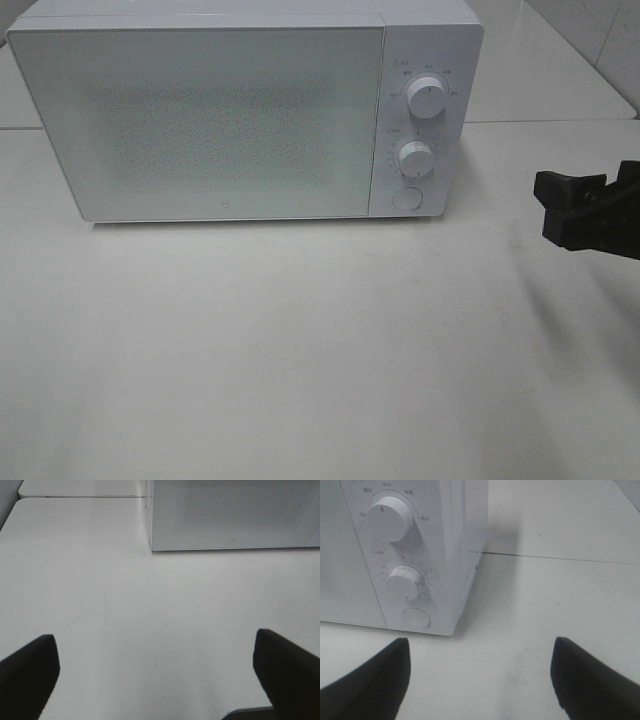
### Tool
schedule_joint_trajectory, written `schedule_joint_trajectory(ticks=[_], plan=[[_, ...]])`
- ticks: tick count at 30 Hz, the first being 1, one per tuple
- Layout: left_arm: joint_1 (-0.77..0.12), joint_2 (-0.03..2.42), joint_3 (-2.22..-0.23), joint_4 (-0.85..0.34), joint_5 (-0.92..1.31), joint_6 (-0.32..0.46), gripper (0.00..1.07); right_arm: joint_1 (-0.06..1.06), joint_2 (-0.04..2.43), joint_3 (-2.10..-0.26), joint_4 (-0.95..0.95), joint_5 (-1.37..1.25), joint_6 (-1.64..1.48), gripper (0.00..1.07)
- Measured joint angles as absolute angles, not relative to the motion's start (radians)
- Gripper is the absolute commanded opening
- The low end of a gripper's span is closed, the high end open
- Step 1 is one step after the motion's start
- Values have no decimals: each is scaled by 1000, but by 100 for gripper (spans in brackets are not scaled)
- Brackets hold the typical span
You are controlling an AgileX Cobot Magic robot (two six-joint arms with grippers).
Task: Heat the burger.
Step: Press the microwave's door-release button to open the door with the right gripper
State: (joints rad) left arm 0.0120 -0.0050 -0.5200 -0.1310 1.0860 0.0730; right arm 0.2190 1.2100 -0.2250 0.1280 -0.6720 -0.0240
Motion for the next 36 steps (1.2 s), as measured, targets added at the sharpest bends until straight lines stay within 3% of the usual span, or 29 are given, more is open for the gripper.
schedule_joint_trajectory(ticks=[7,9,15,26,36], plan=[[12,-5,-520,-131,1086,73,98,278,1314,-208,251,-805,-82,75],[12,-5,-520,-131,1086,73,98,387,1383,-205,356,-897,-135,75],[12,-5,-520,-131,1086,73,98,557,1499,-206,558,-1051,-207,75],[12,-5,-520,-131,1086,73,98,790,1645,-269,814,-1152,-243,75],[12,-5,-520,-131,1086,73,98,823,1717,-346,845,-1152,-254,75]])
